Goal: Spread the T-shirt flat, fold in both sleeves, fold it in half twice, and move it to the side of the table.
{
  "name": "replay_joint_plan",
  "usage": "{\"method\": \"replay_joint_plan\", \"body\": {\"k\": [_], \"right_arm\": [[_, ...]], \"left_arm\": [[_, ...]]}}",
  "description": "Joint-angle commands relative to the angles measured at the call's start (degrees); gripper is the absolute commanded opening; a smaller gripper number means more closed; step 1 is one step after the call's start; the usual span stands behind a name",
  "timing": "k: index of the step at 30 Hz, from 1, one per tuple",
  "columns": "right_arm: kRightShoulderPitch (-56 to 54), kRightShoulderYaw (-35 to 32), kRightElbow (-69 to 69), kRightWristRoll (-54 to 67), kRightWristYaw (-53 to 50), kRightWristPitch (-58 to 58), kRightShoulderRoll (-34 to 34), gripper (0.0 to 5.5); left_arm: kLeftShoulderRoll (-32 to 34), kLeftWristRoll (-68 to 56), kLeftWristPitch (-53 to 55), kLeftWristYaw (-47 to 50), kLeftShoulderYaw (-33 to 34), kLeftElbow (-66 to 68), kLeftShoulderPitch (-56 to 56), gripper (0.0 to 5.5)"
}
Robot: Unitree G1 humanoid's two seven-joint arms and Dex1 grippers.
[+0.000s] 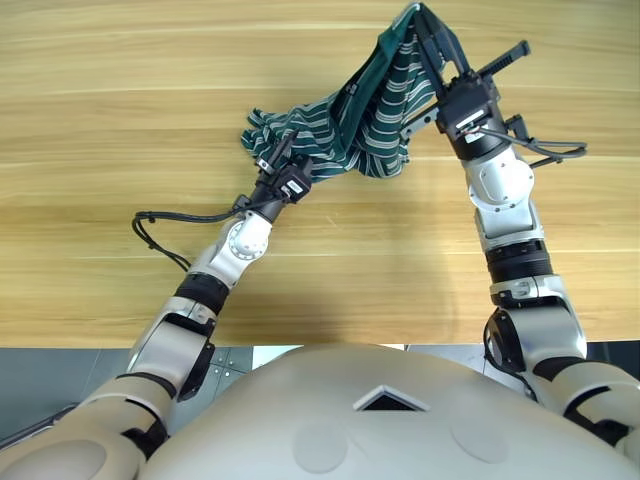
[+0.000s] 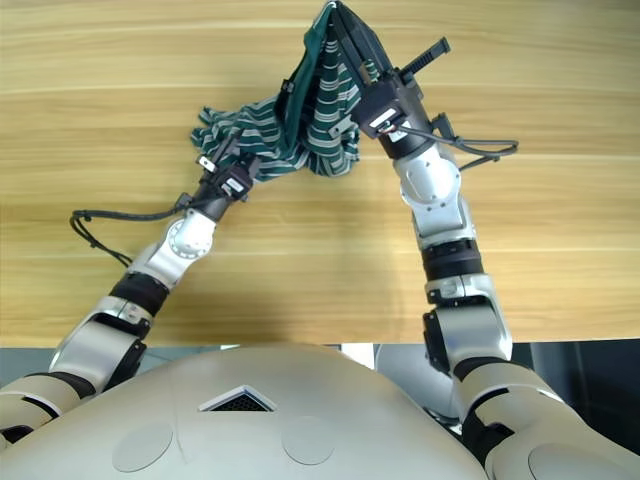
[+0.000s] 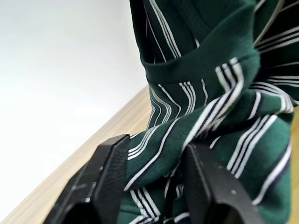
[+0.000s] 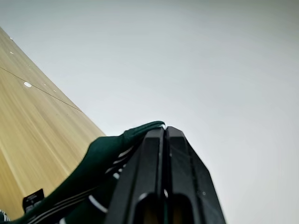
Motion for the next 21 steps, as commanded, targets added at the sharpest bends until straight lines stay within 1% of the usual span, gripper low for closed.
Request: {"method": "replay_joint_plan", "body": {"k": [1, 12, 15, 17, 19, 21], "right_arm": [[-1.9, 0.2, 0.7, -0.4, 0.0, -0.2, 0.3, 0.0], [-2.0, 0.3, 1.1, -0.3, 0.0, -0.3, 0.5, 0.0], [-2.0, 0.1, 1.4, -0.2, 0.1, -0.2, 0.2, 0.0], [-2.6, -1.5, 3.7, 0.7, -0.1, 0.1, -1.4, 0.0], [-4.9, -4.5, 10.8, 2.1, -0.3, 0.8, -4.7, 0.0], [-6.6, -6.3, 18.7, 3.7, 0.9, 0.6, -7.2, 0.0]], "left_arm": [[-0.2, 2.9, 3.4, -3.9, -3.0, 6.9, 3.6, 1.42], [1.0, 3.6, 4.2, -4.6, -3.5, 9.2, 3.3, 0.4], [2.0, 2.6, 4.2, -4.6, -2.4, 8.5, 3.5, 0.07], [3.7, -3.2, 1.8, -6.4, 1.6, 5.6, 4.3, 0.02], [6.3, -10.9, -1.6, -8.8, 7.0, 0.8, 5.2, 0.02], [8.0, -17.2, -4.4, -12.8, 10.5, -3.7, 6.1, 0.02]]}}
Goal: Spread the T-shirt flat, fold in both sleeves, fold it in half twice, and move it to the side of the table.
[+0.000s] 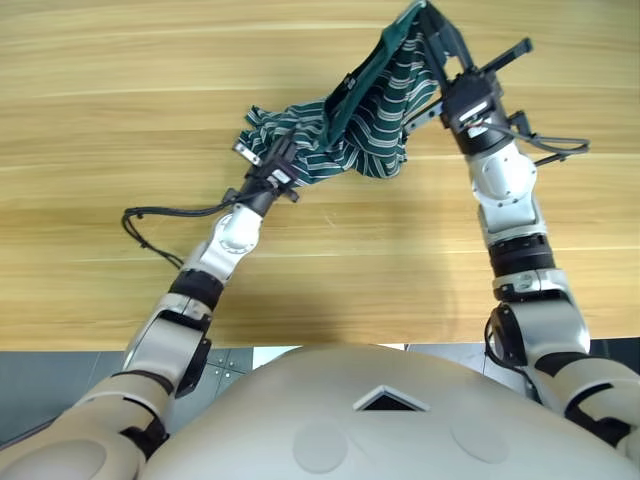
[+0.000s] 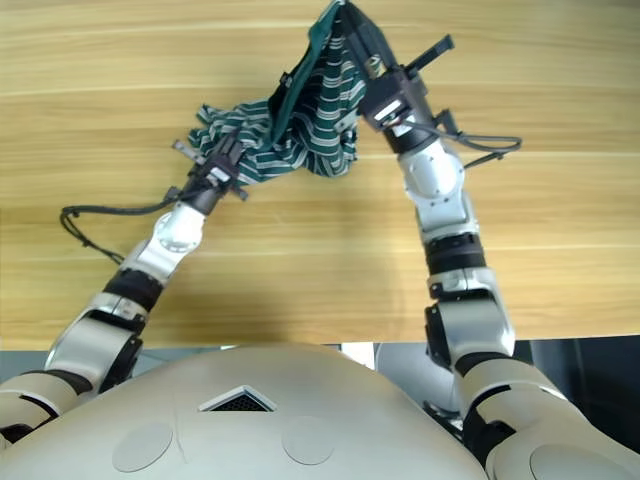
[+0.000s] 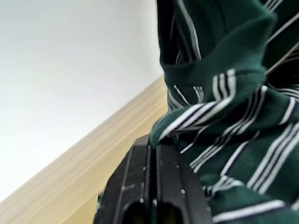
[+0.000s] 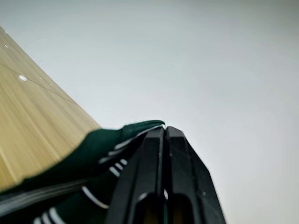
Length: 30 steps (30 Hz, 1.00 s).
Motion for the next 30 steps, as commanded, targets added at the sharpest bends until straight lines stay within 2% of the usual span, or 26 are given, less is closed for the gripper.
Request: {"method": "replay_joint_plan", "body": {"k": [1, 3, 6, 8, 12, 14, 18, 20, 22, 23, 24, 26, 28, 30], "right_arm": [[-3.1, -3.3, 12.1, 4.3, 3.2, -0.8, -5.0, 0.0], [-1.3, -2.7, 12.2, 9.8, 9.5, -4.1, -5.7, 0.0], [5.5, -0.7, 2.7, 26.3, 24.0, -8.2, -8.3, 0.0], [9.7, 0.4, -3.6, 35.1, 32.2, -8.7, -10.6, 0.0], [22.1, 1.6, -28.6, 56.3, 44.5, -9.0, -15.0, 0.0], [21.0, 0.8, -31.9, 60.1, 47.7, -6.7, -14.5, 0.0], [9.0, -1.3, -25.9, 61.3, 46.8, 2.2, -8.3, 0.0], [-1.2, -2.4, -14.1, 52.3, 39.5, 4.9, -3.7, 0.0], [-15.3, -2.8, 5.0, 37.3, 24.9, 5.2, -0.1, 0.0], [-22.8, -1.0, 14.1, 26.9, 12.4, 6.4, -0.2, 0.0], [-31.8, 2.7, 23.4, 17.8, -2.7, 11.5, -0.7, 0.0], [-43.5, 8.7, 34.5, 6.0, -23.5, 20.4, -1.4, 0.0], [-51.5, 11.2, 40.4, 1.6, -34.8, 27.6, -1.1, 0.0], [-58.2, 11.4, 43.4, -0.7, -43.3, 32.0, -1.5, 0.0]], "left_arm": [[5.5, -9.8, -2.9, -9.1, 5.7, -4.8, 4.7, 0.02], [6.5, -18.5, -8.2, -16.1, 6.8, -9.2, 5.7, 0.02], [7.7, -35.1, -11.9, -27.1, 9.1, -17.9, 7.5, 0.02], [8.2, -41.2, -12.1, -31.9, 9.9, -22.6, 8.9, 0.02], [13.1, -47.4, -14.0, -42.0, 8.0, -39.5, 15.8, 0.02], [14.7, -48.8, -12.6, -45.1, 9.3, -42.3, 14.8, 0.02], [14.1, -56.5, -7.2, -53.1, 12.8, -38.1, 5.6, 0.02], [11.4, -58.5, -3.7, -57.6, 13.8, -30.6, -2.6, 0.02], [6.8, -53.0, -0.6, -54.4, 15.2, -12.3, -16.6, 0.02], [5.5, -47.4, -0.2, -49.0, 15.4, -1.0, -24.8, 0.02], [5.8, -38.1, 3.7, -35.5, 12.8, 11.0, -34.9, 0.02], [6.8, -25.3, 10.4, -15.0, 7.6, 25.1, -48.5, 0.02], [6.7, -19.1, 17.9, -2.6, 4.0, 32.1, -58.8, 0.02], [6.2, -15.0, 22.4, 5.2, 2.5, 35.5, -68.8, 0.02]]}}
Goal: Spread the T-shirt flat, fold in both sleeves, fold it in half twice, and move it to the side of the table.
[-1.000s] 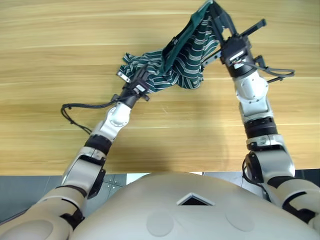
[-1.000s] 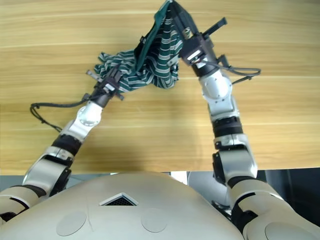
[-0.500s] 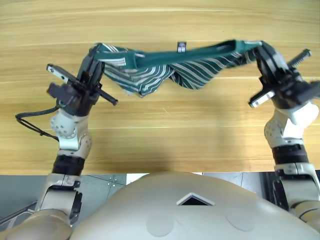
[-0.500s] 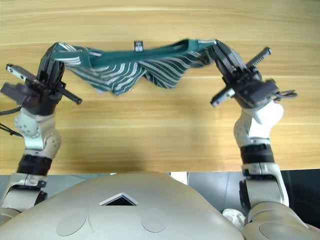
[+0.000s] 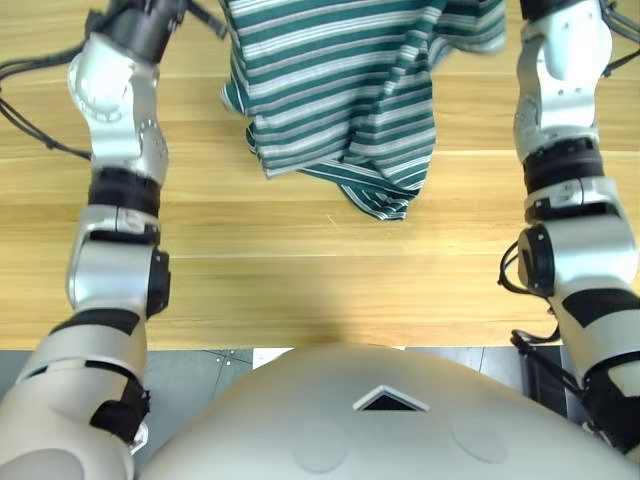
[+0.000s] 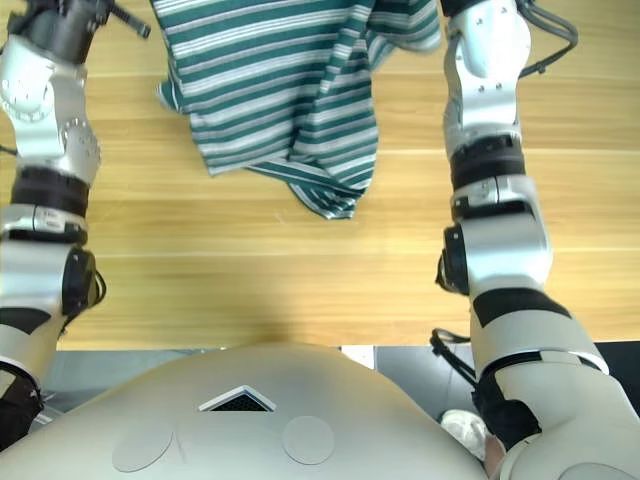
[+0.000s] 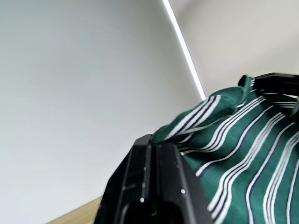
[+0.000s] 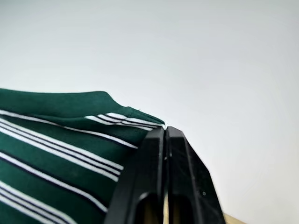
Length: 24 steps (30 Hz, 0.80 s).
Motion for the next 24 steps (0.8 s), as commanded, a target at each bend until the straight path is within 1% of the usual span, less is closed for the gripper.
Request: {"method": "replay_joint_plan", "body": {"k": [1, 2, 4, 6, 7, 9, 11, 13, 14, 16, 17, 18, 19, 21, 24], "right_arm": [[-30.5, 5.5, 22.1, -19.7, -43.8, 17.6, -1.0, 0.0], [-31.7, 5.0, 21.9, -20.7, -47.5, 15.8, -1.7, 0.0], [-31.7, 5.1, 20.4, -24.0, -54.1, 9.9, -3.0, 0.0], [-28.4, 4.9, 19.2, -24.9, -52.0, 4.0, -4.1, 0.0], [-25.2, 5.3, 18.8, -25.4, -48.6, 1.1, -4.5, 0.0], [-19.2, 7.6, 18.2, -28.9, -46.5, -3.6, -5.8, 0.0], [-12.8, 9.0, 18.0, -31.1, -42.0, -8.6, -7.2, 0.0], [1.2, 11.4, 15.1, -28.9, -27.8, -19.7, -9.4, 0.0], [7.4, 13.4, 13.1, -28.4, -21.8, -24.2, -10.9, 0.0], [19.0, 19.9, 7.8, -26.8, -7.7, -30.8, -14.5, 0.0], [23.4, 22.3, 6.1, -26.9, -1.8, -31.8, -15.9, 0.0], [26.4, 23.1, 5.4, -27.3, 2.1, -30.9, -16.6, 0.0], [28.5, 23.3, 4.4, -27.6, 4.8, -29.5, -17.2, 0.0], [31.7, 22.4, 1.9, -25.7, 9.4, -26.9, -18.2, 0.0], [35.7, 20.9, -2.7, -24.4, 13.6, -23.3, -19.2, 0.0]], "left_arm": [[-0.4, 23.1, 17.1, 39.1, -6.7, 26.5, -37.0, 0.02], [0.2, 24.7, 14.8, 42.6, -6.3, 26.3, -39.3, 0.02], [2.8, 27.6, 7.7, 48.1, -5.2, 24.8, -39.9, 0.02], [5.2, 29.7, 1.9, 50.3, -4.3, 23.4, -35.5, 0.02], [6.0, 31.3, -0.4, 50.3, -4.9, 23.0, -31.4, 0.02], [6.9, 34.5, -3.8, 50.4, -5.9, 23.1, -24.0, 0.02], [7.5, 38.0, -7.5, 51.8, -6.6, 23.2, -17.1, 0.02], [7.6, 39.3, -15.5, 46.5, -8.1, 21.5, -1.9, 0.02], [7.6, 41.2, -18.9, 42.6, -10.7, 20.9, 4.7, 0.02], [6.8, 39.1, -23.8, 28.7, -13.6, 20.3, 16.6, 0.02], [6.9, 40.2, -24.5, 24.4, -15.5, 20.0, 20.6, 0.02], [6.3, 40.6, -24.6, 18.8, -17.3, 20.2, 24.8, 0.02], [6.2, 42.3, -24.0, 15.8, -19.0, 19.9, 27.7, 0.02], [6.0, 40.4, -23.5, 8.6, -20.1, 18.0, 33.2, 0.02], [7.4, 36.5, -22.5, 4.3, -19.9, 11.4, 39.6, 0.02]]}}
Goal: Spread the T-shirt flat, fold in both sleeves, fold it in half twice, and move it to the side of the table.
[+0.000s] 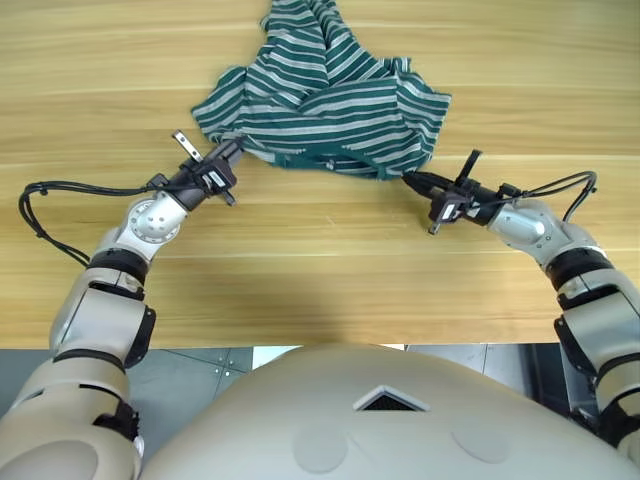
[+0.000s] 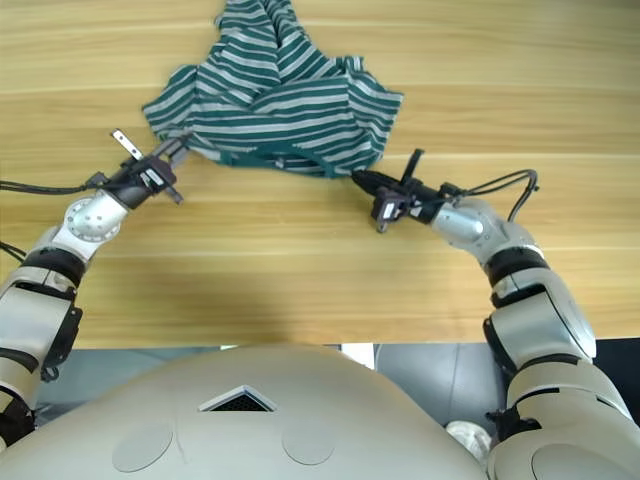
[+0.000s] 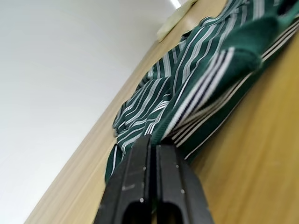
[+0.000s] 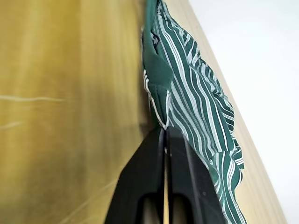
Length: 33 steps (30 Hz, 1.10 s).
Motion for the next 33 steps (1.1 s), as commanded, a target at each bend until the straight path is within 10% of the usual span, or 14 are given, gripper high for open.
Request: {"method": "replay_joint_plan", "body": {"k": [1, 6, 18, 24, 33], "right_arm": [[5.8, -1.6, -5.8, 1.6, 6.8, 6.2, -2.5, 0.0], [14.1, -5.2, -13.1, 5.7, 9.4, 9.2, -6.4, 0.0], [34.9, -11.8, -47.2, 18.5, 15.8, 22.3, -9.5, 0.37], [36.3, -15.1, -49.2, 14.5, 15.1, 28.0, -7.3, 1.39], [35.5, -21.4, -54.4, 18.5, 16.7, 25.7, -6.1, 1.39]], "left_arm": [[0.4, 0.2, 6.2, -11.7, -4.1, -5.2, 16.0, 0.02], [3.4, -9.2, 11.7, -12.9, -3.1, -21.4, 30.6, 0.02], [0.8, -25.8, 18.2, -12.3, 0.8, -47.1, 55.4, 2.18], [-0.3, -47.7, 16.1, -25.8, 7.8, -55.5, 51.1, 3.26], [-6.2, -16.1, 22.0, -9.9, 18.6, -41.9, 17.9, 3.26]]}}
